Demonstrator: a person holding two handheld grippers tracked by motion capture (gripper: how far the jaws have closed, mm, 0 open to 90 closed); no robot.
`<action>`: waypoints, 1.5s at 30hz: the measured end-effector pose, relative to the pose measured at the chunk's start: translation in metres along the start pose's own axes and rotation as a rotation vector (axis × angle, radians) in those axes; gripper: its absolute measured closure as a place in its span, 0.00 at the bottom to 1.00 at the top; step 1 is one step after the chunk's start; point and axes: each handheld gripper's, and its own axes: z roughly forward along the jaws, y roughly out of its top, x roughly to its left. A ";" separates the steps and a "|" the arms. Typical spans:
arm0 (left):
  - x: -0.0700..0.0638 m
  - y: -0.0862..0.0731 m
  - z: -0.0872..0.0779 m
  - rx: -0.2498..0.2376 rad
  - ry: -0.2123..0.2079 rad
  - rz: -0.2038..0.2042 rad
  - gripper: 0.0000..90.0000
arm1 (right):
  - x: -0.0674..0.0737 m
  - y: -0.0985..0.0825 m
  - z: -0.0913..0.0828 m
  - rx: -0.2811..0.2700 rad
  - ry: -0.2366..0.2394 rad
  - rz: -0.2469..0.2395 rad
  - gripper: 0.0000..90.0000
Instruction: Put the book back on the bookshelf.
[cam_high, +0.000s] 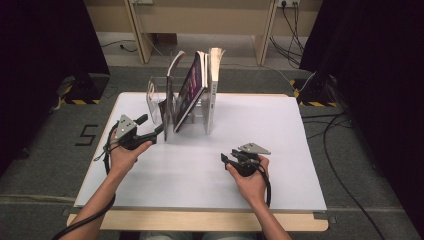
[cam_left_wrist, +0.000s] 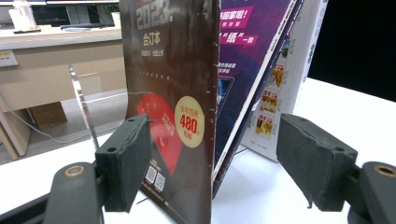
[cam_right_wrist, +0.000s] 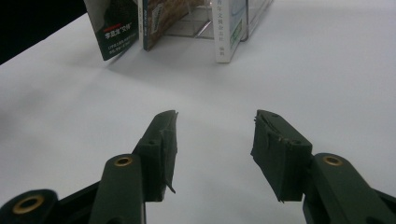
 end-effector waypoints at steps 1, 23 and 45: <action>0.000 -0.001 -0.001 0.000 0.001 0.002 0.29 | 0.000 0.000 0.000 0.000 -0.001 0.000 0.55; 0.003 -0.034 -0.050 0.049 0.013 -0.039 0.28 | -0.003 0.000 -0.002 -0.007 -0.014 0.003 0.55; 0.008 -0.080 -0.084 0.132 0.056 -0.085 0.28 | -0.003 -0.003 0.000 -0.001 -0.021 -0.002 0.55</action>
